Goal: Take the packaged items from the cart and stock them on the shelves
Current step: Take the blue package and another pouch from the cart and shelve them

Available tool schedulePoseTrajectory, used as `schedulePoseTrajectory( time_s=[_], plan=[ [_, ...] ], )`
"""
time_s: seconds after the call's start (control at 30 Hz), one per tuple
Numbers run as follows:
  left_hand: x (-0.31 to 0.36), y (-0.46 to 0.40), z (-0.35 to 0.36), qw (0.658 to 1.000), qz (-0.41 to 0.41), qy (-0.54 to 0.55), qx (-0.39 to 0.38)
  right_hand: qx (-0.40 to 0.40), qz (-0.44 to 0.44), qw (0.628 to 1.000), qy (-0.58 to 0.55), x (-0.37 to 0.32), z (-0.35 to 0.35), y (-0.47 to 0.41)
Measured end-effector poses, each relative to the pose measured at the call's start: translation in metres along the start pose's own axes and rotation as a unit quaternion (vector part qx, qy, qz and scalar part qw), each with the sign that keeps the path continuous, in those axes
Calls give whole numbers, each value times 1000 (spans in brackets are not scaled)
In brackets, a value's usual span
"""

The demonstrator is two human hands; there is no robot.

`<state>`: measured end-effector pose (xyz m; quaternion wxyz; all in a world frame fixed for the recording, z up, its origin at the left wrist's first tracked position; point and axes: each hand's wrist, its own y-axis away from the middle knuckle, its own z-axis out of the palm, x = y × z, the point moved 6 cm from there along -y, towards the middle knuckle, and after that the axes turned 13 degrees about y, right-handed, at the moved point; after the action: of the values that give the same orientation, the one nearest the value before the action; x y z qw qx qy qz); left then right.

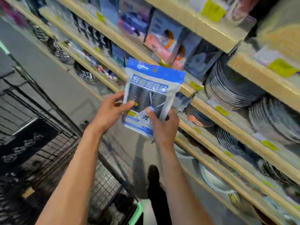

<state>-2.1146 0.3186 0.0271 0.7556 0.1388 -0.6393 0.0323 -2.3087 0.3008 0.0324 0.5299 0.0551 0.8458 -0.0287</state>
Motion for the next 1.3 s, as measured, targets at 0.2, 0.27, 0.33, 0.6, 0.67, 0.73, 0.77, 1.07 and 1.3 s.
schedulePoseTrajectory(
  time_s=[0.2,0.27,0.33,0.6,0.67,0.73,0.77,1.07,1.3],
  plan=[
    [45,-73,75,994,55,-61,-75,116,3,993,14,-13,-49,-61],
    [55,-94,100,992,54,-68,-94,180,10,983,12,-19,-66,-81],
    [61,-112,121,990,35,-72,-117,226,14,974,6,-25,-77,-100],
    [72,-187,160,982,50,-130,-125,290,39,956,-12,-36,-98,-169],
    [70,-200,159,984,62,-134,-102,298,38,954,18,-36,-96,-177],
    [63,-210,158,984,78,-134,-87,299,32,953,23,-33,-94,-185],
    [57,-214,156,984,86,-132,-83,304,34,952,21,-32,-93,-186],
    [91,-198,164,971,189,-145,3,310,50,946,-75,-37,-87,-189],
    [90,-183,176,944,220,-236,60,308,46,948,72,-33,-81,-194]
  ],
)
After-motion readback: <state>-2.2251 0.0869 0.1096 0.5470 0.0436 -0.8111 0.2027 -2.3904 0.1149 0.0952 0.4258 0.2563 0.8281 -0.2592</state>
